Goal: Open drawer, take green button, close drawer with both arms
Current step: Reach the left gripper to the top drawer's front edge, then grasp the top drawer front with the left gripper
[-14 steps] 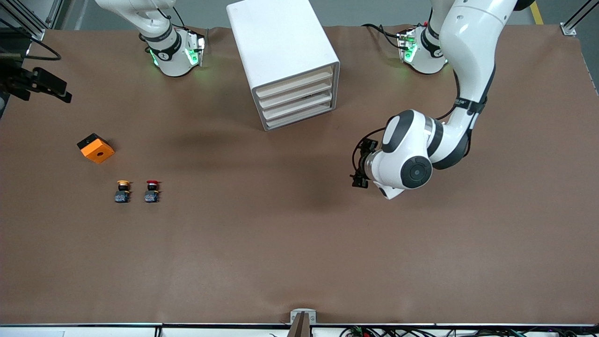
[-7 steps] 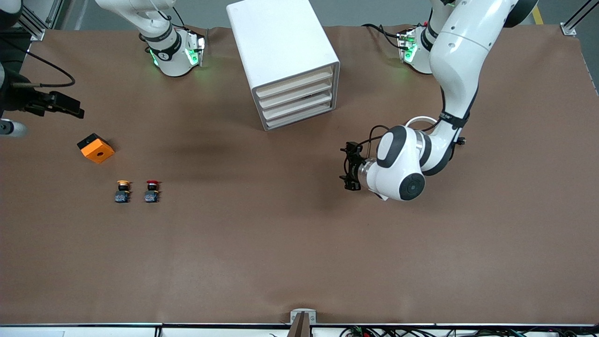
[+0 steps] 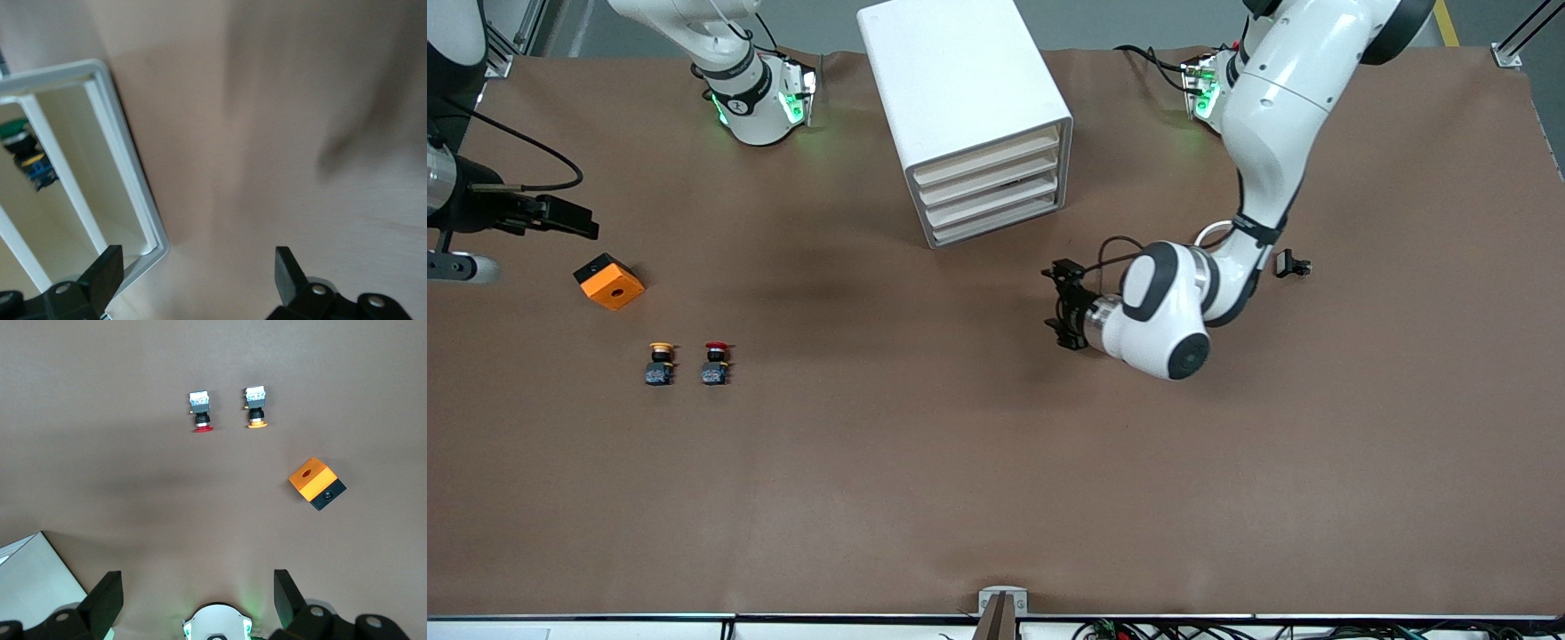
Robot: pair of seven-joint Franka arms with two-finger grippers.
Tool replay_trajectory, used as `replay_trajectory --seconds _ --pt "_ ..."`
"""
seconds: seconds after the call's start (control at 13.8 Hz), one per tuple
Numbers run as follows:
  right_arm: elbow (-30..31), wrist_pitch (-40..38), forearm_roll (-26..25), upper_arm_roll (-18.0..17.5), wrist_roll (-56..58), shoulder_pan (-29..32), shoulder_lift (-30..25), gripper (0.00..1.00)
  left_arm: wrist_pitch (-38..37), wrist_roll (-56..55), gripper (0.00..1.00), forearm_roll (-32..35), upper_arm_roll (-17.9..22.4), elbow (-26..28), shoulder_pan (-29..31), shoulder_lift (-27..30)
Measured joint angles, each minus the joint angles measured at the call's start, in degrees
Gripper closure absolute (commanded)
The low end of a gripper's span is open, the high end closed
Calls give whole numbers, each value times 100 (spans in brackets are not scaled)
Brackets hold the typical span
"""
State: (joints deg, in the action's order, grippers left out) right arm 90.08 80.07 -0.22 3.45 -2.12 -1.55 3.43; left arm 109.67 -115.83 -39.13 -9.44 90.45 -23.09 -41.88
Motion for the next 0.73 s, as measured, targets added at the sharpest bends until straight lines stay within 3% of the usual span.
replay_trajectory --seconds 0.44,0.73 --pt "-26 -5 0 47 0 76 149 0 -53 -851 0 -617 -5 -11 -395 -12" --pt "-26 -11 -7 59 -1 82 187 0 -578 -943 0 -749 -9 -9 -487 -124"
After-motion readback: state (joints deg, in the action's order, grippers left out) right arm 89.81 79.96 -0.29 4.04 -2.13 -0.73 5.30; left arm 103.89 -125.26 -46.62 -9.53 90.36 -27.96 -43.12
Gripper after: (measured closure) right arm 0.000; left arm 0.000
